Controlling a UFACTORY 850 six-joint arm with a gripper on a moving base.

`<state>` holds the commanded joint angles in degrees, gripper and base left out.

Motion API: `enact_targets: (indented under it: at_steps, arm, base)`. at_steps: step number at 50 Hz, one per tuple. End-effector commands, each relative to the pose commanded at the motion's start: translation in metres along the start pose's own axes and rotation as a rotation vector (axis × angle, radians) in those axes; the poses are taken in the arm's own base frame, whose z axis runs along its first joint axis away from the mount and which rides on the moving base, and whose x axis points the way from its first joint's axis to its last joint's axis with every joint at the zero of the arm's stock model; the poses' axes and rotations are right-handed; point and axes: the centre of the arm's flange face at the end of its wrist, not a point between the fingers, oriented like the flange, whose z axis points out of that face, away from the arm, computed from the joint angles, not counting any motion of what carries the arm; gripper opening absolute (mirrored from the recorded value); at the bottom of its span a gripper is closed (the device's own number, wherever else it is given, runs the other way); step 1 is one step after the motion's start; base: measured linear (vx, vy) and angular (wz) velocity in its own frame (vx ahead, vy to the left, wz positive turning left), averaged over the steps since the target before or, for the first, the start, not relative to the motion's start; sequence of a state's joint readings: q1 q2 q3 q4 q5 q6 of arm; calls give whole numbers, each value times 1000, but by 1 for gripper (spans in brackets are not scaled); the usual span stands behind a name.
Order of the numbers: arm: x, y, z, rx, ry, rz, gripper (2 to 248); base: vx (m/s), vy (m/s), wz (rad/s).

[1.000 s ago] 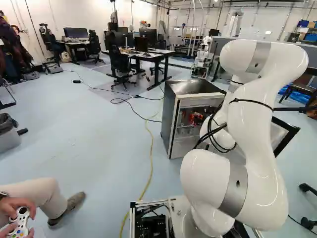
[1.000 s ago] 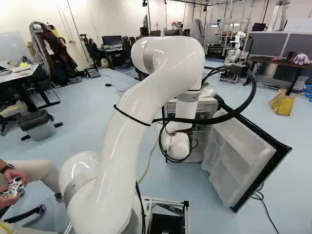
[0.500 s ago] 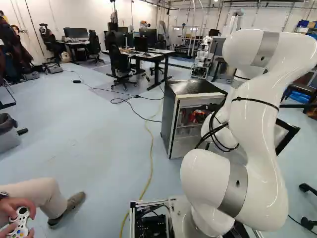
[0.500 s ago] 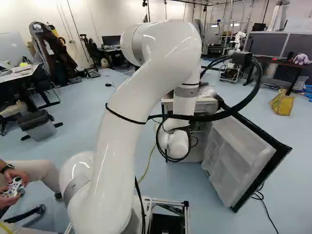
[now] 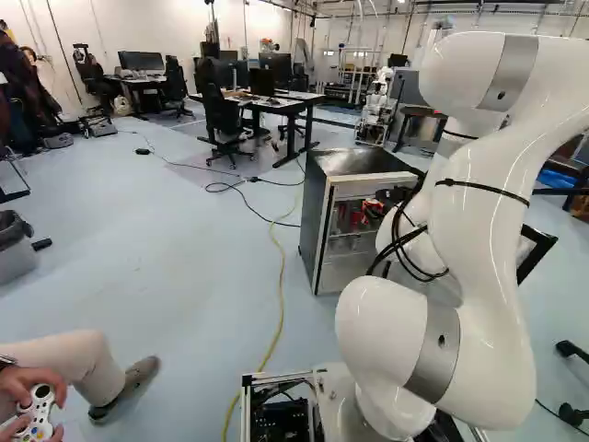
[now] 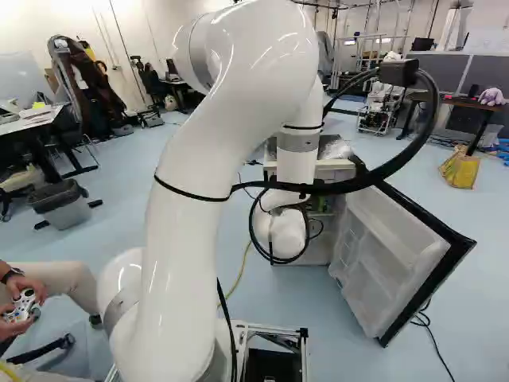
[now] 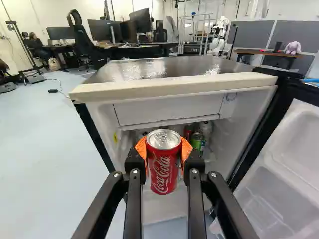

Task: Grab a drink from the fridge

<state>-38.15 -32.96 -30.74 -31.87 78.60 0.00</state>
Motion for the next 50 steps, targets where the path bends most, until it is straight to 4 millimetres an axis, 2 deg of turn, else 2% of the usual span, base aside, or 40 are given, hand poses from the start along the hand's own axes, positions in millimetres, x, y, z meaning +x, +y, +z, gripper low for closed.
enact_targets:
  at_steps: [15, 50]
  arm:
    - [16, -4, -12, -6, 23, -13, 88]
    - [51, -6, -23, -14, 77, -55, 88]
  base:
    - [0, 0, 0]
    - [0, 0, 0]
